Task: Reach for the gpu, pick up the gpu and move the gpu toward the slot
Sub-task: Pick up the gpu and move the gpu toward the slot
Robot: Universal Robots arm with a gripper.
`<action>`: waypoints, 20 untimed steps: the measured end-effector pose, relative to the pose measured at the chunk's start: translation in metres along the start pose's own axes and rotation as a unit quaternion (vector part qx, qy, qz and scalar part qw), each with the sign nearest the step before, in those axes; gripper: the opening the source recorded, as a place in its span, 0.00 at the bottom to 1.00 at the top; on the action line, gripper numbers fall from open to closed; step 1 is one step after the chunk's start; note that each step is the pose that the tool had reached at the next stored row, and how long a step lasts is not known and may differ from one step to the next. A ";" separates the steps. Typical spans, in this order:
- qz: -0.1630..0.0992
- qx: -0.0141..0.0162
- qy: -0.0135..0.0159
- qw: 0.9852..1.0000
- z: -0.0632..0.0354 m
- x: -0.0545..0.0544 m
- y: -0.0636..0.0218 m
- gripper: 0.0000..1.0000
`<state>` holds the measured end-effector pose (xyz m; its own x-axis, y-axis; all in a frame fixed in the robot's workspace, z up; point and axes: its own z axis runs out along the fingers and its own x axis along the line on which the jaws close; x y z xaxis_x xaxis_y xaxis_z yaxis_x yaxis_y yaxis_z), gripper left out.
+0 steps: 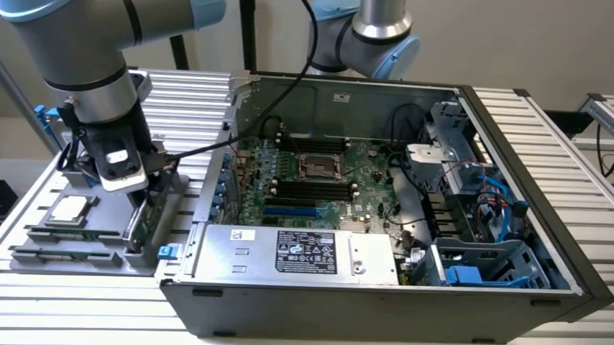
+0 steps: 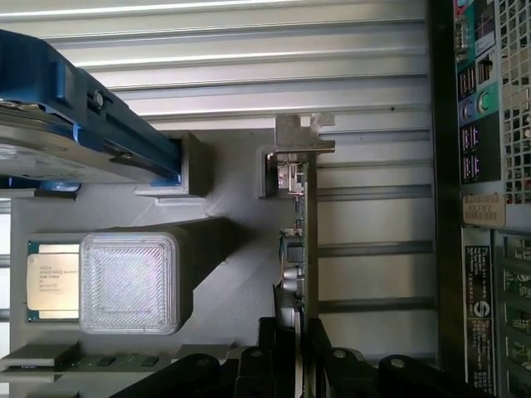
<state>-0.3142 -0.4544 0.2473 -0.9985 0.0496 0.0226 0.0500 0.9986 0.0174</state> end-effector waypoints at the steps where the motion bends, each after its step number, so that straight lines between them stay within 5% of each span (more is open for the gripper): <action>1: 0.000 0.000 0.001 1.000 -0.0011 0.000 0.0000 0.26; 10: 0.000 0.000 0.006 1.000 -0.0178 0.000 0.0003 0.26; 20: 0.000 0.000 0.011 1.000 -0.0584 0.000 0.0010 0.26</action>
<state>-0.3131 -0.4545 0.3057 -0.9978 0.0494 0.0448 0.0502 0.9986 0.0164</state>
